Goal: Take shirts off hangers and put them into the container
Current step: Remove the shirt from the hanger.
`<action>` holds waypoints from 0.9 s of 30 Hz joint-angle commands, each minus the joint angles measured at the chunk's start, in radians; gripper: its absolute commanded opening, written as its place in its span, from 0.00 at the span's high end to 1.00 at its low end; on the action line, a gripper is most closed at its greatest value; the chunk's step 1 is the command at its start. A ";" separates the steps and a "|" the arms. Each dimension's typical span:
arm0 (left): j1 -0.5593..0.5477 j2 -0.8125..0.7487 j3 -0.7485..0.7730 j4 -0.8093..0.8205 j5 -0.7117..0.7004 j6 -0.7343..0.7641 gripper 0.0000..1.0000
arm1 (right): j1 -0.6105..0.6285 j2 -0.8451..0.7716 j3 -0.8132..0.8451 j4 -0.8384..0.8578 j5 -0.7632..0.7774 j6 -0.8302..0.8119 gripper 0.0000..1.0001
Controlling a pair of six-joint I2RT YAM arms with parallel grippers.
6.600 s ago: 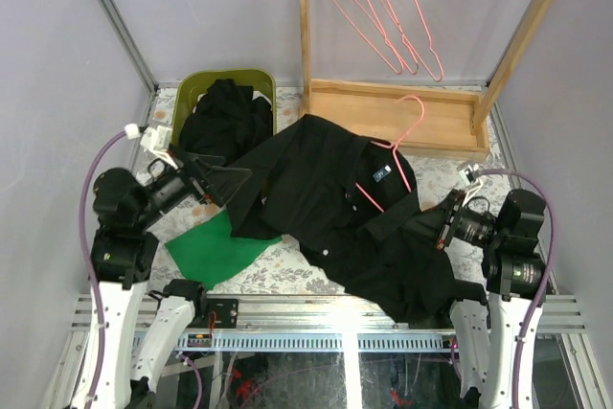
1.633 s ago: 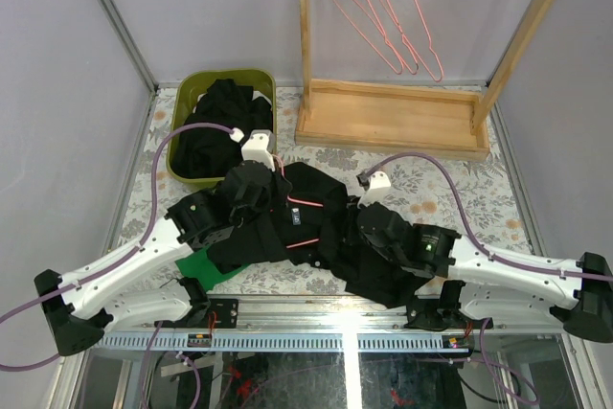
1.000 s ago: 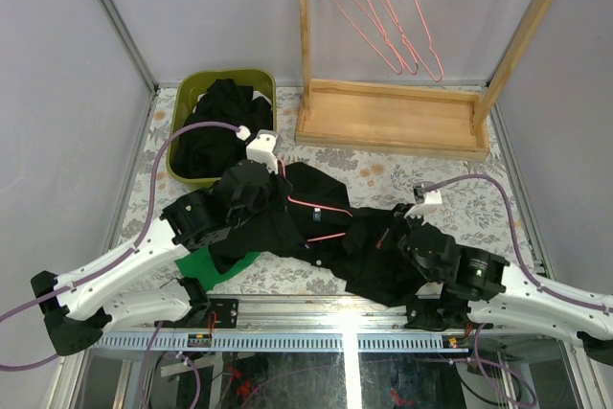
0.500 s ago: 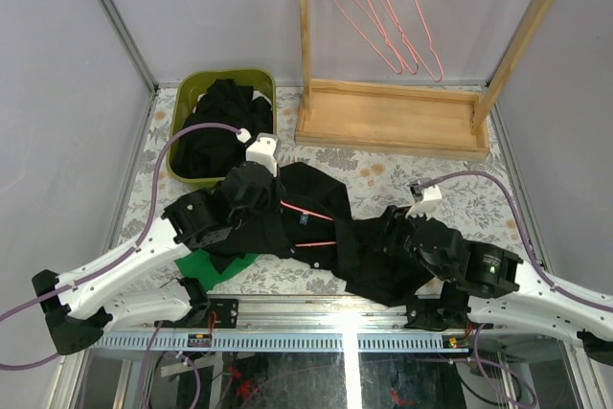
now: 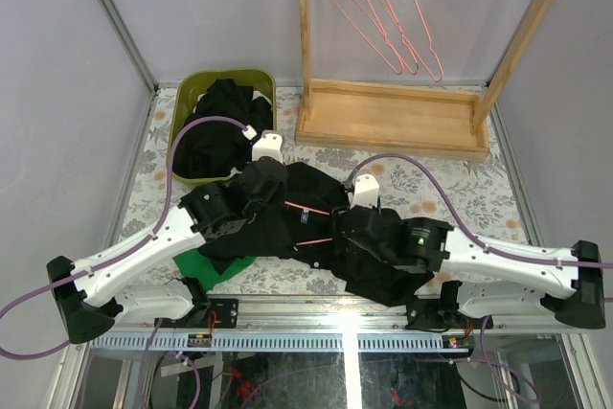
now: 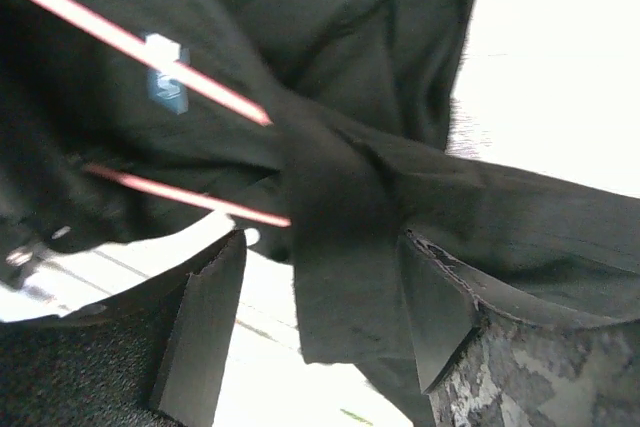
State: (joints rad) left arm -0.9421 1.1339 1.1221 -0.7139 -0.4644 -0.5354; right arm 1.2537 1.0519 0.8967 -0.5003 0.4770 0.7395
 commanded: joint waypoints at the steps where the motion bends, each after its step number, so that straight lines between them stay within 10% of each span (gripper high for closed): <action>1: -0.004 -0.013 0.037 -0.010 -0.037 -0.024 1.00 | 0.012 0.080 0.116 -0.239 0.285 0.081 0.36; 13: -0.005 -0.111 -0.066 0.084 0.110 0.162 1.00 | 0.004 -0.232 -0.123 0.174 0.386 -0.032 1.00; 20: -0.005 -0.213 -0.092 0.135 0.184 0.209 1.00 | -0.246 -0.178 0.002 -0.005 0.306 -0.152 1.00; 27: -0.004 -0.285 -0.116 0.108 -0.025 0.136 1.00 | -0.318 -0.301 -0.107 -0.043 0.241 -0.142 0.96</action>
State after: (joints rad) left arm -0.9493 0.8894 1.0279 -0.5732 -0.3260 -0.3923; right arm 0.9634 0.8463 0.8429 -0.4652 0.6659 0.6247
